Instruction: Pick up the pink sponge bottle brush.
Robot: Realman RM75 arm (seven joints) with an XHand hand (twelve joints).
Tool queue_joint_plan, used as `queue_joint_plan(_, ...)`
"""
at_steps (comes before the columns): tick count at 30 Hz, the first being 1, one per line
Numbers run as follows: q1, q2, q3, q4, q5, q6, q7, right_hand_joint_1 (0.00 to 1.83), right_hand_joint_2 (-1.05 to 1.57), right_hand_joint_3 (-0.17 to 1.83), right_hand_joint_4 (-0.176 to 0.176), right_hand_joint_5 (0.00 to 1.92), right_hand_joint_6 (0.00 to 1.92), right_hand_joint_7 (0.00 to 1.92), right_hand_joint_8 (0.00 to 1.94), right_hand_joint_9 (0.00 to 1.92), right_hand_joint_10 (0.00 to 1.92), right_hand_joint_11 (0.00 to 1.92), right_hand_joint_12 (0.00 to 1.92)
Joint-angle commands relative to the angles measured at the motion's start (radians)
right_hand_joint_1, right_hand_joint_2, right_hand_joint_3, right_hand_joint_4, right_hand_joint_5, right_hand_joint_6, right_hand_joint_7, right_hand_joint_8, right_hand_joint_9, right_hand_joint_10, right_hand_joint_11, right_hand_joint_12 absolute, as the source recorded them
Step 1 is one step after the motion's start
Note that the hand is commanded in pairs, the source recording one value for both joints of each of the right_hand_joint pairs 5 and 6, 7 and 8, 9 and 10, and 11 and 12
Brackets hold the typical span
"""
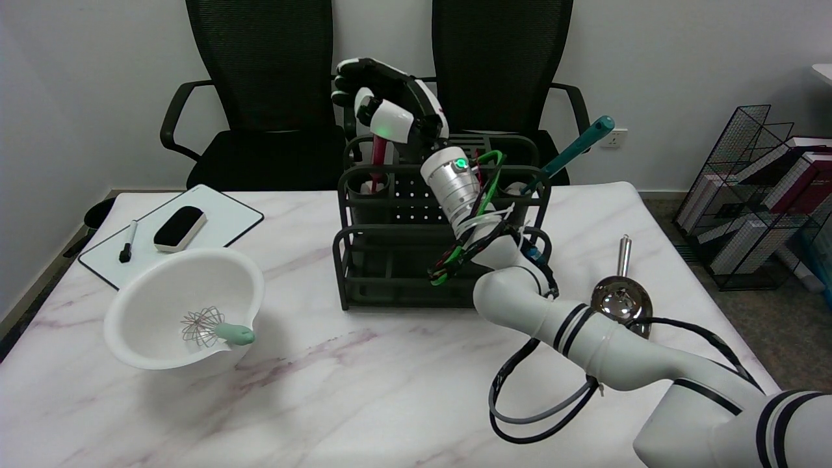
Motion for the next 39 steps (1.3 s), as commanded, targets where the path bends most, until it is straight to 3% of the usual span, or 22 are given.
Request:
queue_joint_plan(1, 0.041, 0.005, 0.001, -0.004, 0.003, -0.048, -0.001, 1.16, 0.72, 1.2, 0.0, 1.14, 1.14, 1.22, 1.22, 0.96, 0.96, 0.92, 0.92)
queue_joint_plan(5, 0.041, 0.007, -0.004, -0.005, -0.007, -0.051, -0.001, 1.17, 0.35, 1.25, 0.0, 1.09, 1.09, 1.2, 1.2, 0.97, 0.97, 0.93, 0.93)
queue_joint_plan(7, 0.038, 0.008, -0.008, -0.003, -0.008, -0.051, -0.001, 1.18, 0.17, 1.3, 0.0, 0.9, 0.9, 0.94, 0.94, 0.83, 0.83, 0.75, 0.75)
queue_joint_plan(9, 0.034, 0.008, -0.008, -0.006, -0.008, -0.051, -0.001, 1.17, 0.09, 1.31, 0.0, 0.81, 0.81, 0.75, 0.75, 0.7, 0.7, 0.61, 0.61)
queue_joint_plan(14, 0.03, 0.01, -0.009, -0.01, -0.008, -0.051, -0.001, 1.16, 0.02, 1.3, 0.0, 0.69, 0.69, 0.62, 0.62, 0.59, 0.59, 0.5, 0.5)
queue_joint_plan(21, 0.009, 0.012, -0.022, -0.011, -0.032, -0.049, -0.001, 1.15, -0.13, 1.27, 0.0, 0.4, 0.4, 0.53, 0.53, 0.49, 0.49, 0.43, 0.43)
queue_joint_plan(39, -0.03, 0.018, -0.026, -0.023, -0.034, -0.049, -0.04, 1.16, -0.08, 1.18, 0.0, 0.28, 0.28, 0.48, 0.48, 0.46, 0.46, 0.39, 0.39)
